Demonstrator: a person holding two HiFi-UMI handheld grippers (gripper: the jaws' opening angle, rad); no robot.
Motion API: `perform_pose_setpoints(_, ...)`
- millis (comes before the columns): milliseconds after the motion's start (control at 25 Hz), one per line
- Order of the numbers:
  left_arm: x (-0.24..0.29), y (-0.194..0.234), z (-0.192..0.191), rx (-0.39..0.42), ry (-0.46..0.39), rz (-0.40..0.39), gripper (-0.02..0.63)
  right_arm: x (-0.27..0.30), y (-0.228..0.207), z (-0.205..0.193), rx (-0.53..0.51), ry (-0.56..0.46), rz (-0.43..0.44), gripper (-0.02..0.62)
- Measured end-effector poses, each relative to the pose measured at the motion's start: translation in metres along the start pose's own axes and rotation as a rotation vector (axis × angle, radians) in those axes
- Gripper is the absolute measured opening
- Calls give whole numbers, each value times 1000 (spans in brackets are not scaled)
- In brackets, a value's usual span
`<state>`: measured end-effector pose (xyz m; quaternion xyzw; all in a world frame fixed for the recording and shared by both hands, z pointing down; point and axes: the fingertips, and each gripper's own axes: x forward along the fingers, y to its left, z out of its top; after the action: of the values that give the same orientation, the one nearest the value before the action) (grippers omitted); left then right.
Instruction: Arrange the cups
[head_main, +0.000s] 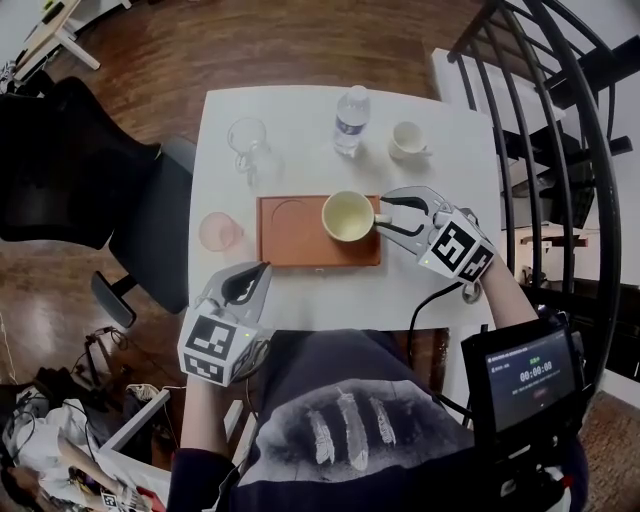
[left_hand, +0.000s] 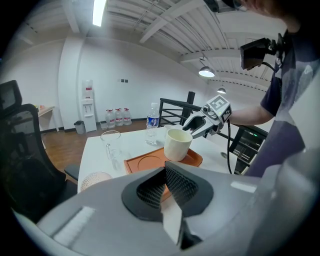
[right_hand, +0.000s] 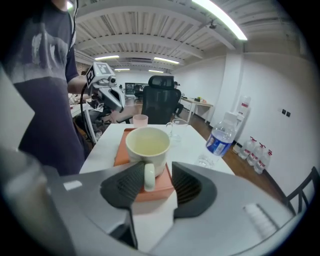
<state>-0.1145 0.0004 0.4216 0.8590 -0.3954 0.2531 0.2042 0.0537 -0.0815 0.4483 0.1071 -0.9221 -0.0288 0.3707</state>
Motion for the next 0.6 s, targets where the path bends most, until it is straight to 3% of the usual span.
perform_pose_setpoints(360,1,2,-1,16,8,-7,15,-25,-13,24,44,-69,-30,213)
perform_pose_setpoints(600,1,8,1,30,9,-14,15,-39,-14,55,67,-191,-78,212)
